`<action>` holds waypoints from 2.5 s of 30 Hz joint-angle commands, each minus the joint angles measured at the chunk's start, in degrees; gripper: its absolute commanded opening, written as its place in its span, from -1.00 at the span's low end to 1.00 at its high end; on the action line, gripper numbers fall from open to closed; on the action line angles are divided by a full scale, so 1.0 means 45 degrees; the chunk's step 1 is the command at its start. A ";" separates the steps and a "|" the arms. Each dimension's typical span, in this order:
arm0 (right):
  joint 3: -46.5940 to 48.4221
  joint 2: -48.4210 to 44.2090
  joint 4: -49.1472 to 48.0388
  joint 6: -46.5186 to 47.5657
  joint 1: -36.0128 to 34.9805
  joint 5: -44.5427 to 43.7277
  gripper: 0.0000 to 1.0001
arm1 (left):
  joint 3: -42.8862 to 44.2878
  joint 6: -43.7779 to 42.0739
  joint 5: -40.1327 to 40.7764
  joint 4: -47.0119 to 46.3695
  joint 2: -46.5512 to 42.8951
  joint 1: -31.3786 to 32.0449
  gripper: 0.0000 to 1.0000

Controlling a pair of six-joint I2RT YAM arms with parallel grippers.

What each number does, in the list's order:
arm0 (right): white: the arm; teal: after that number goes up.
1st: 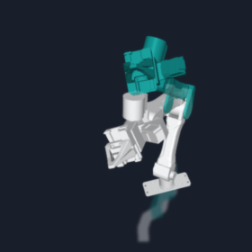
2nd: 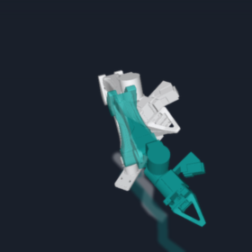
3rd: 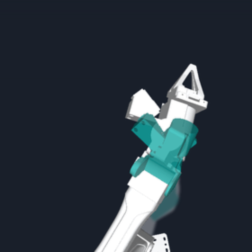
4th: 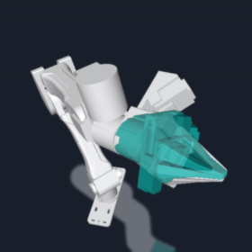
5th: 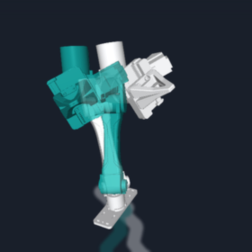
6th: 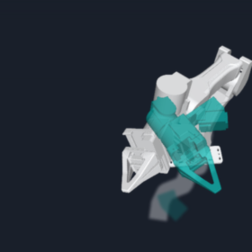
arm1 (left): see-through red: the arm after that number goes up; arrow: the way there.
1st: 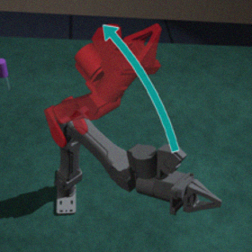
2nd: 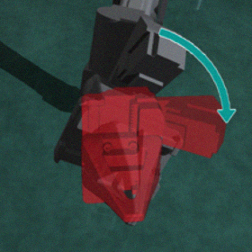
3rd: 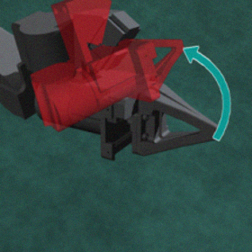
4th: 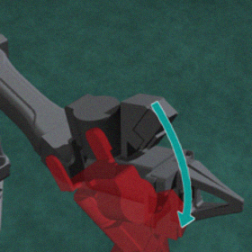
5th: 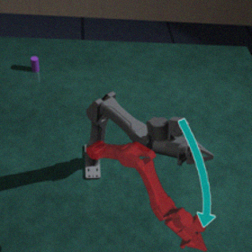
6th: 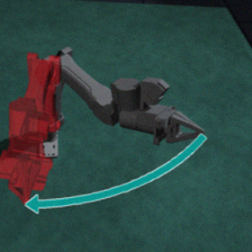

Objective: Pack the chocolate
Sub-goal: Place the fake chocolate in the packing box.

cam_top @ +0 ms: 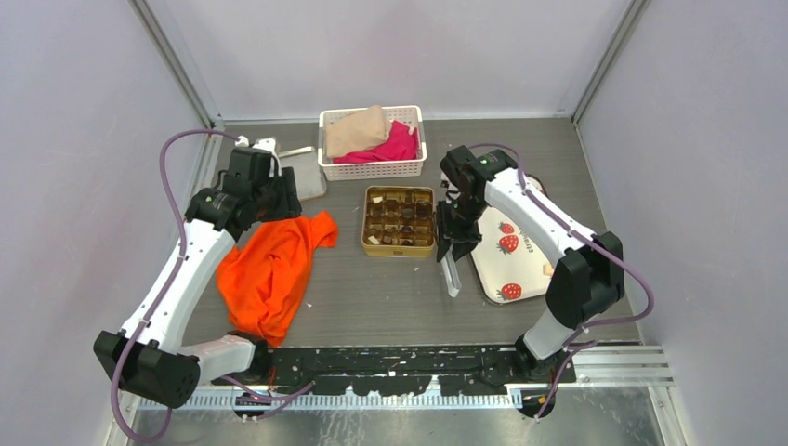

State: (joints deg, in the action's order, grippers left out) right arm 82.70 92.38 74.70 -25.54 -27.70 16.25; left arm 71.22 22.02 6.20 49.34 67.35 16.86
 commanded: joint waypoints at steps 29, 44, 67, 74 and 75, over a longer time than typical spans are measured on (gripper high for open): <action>0.1890 0.2416 -0.0184 0.0644 -0.0672 -0.0478 -0.87 | 0.0564 -0.0222 0.0571 -0.0402 -0.0740 -0.0075 0.08; 0.2107 0.2489 -0.0178 0.0570 -0.0814 -0.0568 -0.29 | 0.0434 -0.0235 0.0428 -0.0506 -0.0840 -0.0114 0.07; 0.2331 0.2142 -0.0200 0.0421 -0.0855 -0.1123 -0.24 | 0.0325 -0.0274 0.0500 -0.0496 -0.1046 -0.0134 0.08; 0.2119 0.0306 -0.0210 -0.0630 0.0547 -0.3291 -0.84 | 0.0420 -0.0323 0.0243 -0.0545 -0.0835 -0.0134 0.08; 0.1710 -0.0200 -0.0329 -0.0882 0.1114 -0.3339 -0.88 | 0.0437 -0.0323 0.0212 -0.0566 -0.0786 -0.0134 0.08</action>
State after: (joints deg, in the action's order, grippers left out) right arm 91.26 101.69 73.69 -25.17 -29.65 7.25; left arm 72.16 21.74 7.77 49.34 64.07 16.71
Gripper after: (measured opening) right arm 0.380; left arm 0.537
